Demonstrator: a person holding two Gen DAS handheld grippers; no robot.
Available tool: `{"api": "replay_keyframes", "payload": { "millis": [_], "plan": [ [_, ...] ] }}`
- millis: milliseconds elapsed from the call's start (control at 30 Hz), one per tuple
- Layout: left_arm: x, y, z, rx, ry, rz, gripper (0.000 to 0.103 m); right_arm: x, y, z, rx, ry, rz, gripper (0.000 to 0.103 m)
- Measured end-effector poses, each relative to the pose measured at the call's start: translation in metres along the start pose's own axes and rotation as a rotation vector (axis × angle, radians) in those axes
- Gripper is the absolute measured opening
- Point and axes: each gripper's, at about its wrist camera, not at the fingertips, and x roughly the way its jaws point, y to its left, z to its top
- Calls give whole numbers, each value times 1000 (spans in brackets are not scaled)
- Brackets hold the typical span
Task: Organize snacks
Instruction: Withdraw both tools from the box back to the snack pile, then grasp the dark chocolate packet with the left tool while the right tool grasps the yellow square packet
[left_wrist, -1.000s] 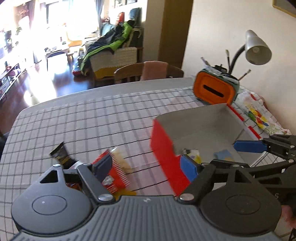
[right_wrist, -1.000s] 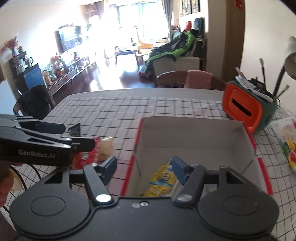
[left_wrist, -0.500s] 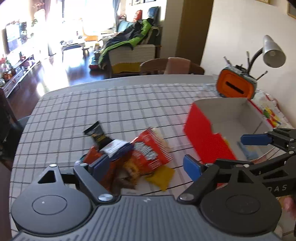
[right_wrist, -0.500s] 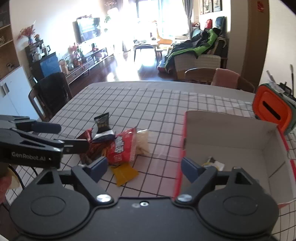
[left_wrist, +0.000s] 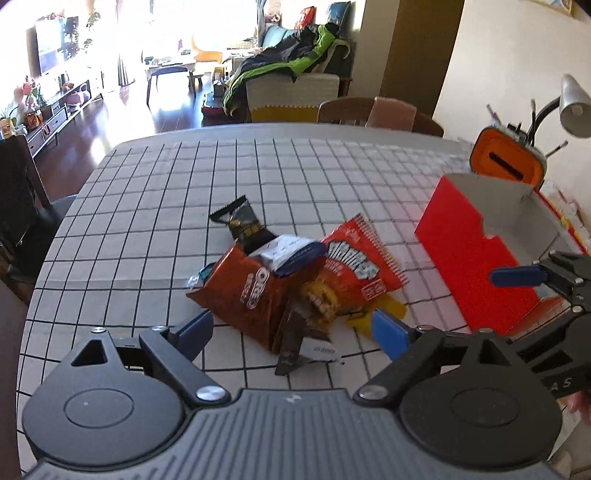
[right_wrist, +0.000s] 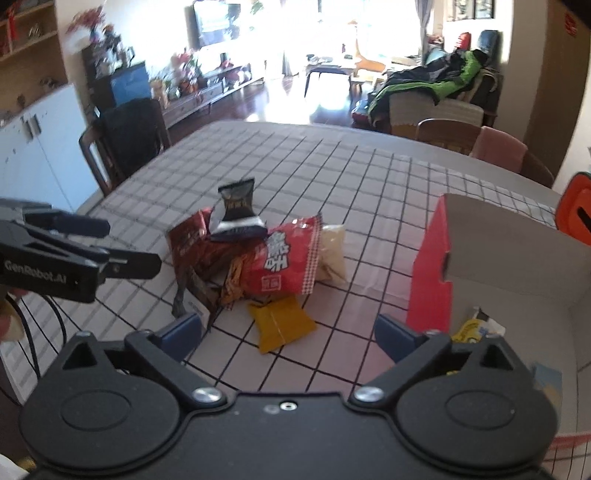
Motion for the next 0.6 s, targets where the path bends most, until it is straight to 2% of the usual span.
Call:
{"api": "replay_keyframes", "payload": {
  "millis": [167, 233, 300, 433, 600],
  "plan": [
    [29, -1, -8, 3, 91, -13, 93, 28, 5, -2, -56, 57, -12, 101],
    [39, -1, -10, -9, 119, -20, 93, 35, 10, -3, -104, 52, -33, 101],
    [50, 1, -11, -32, 161, -33, 93, 44, 12, -3, -129, 86, -21, 98],
    [63, 8, -9, -93, 204, -51, 93, 56, 16, -4, -166, 94, -16, 97],
    [72, 8, -7, -116, 222, -49, 91, 75, 15, -3, -186, 121, -10, 85]
  ]
}}
